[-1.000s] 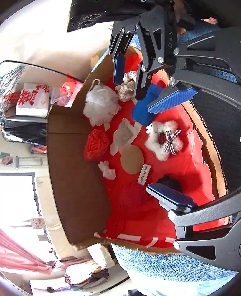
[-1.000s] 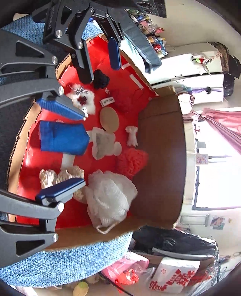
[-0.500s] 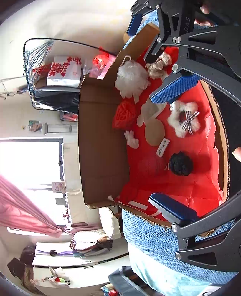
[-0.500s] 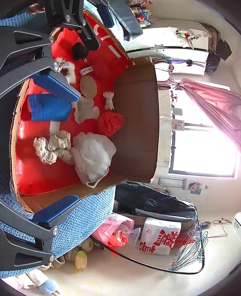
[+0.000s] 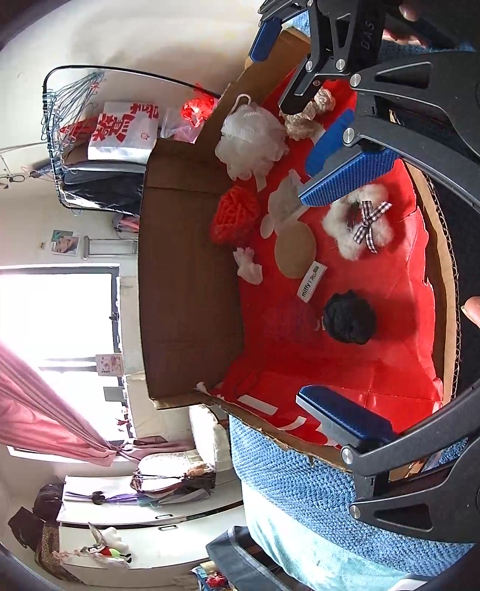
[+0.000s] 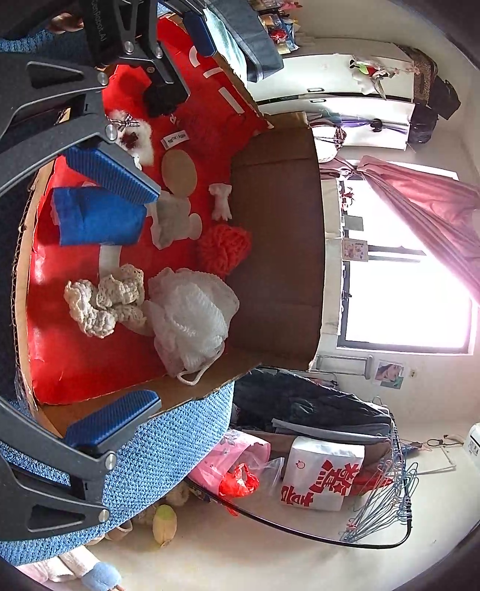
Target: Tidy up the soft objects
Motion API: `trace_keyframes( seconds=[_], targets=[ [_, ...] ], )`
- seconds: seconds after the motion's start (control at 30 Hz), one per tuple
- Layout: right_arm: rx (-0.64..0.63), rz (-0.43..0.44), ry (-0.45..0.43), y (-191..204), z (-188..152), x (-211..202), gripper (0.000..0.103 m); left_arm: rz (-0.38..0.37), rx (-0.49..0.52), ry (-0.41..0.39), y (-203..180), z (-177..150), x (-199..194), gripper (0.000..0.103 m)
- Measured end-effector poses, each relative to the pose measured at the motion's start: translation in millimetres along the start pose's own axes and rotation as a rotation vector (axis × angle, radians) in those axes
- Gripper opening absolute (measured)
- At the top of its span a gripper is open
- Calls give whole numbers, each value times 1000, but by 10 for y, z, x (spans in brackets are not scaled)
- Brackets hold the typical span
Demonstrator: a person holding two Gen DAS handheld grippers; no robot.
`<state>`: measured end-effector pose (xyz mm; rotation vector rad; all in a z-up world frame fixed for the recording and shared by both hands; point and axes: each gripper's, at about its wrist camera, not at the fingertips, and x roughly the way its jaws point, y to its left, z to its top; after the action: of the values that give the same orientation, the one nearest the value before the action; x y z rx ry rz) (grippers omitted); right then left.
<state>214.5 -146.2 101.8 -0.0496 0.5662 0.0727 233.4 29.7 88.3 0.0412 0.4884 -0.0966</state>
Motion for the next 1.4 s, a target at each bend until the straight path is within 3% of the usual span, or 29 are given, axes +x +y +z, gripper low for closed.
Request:
trace_keyframes(
  seconds=[0.53, 1.4],
  targets=[
    [-1, 4, 29, 9, -25, 64, 103, 9, -29, 65, 49, -43, 117, 99],
    [-2, 4, 33, 18, -19, 70, 103, 10, -30, 67, 53, -45, 128, 99]
  ],
)
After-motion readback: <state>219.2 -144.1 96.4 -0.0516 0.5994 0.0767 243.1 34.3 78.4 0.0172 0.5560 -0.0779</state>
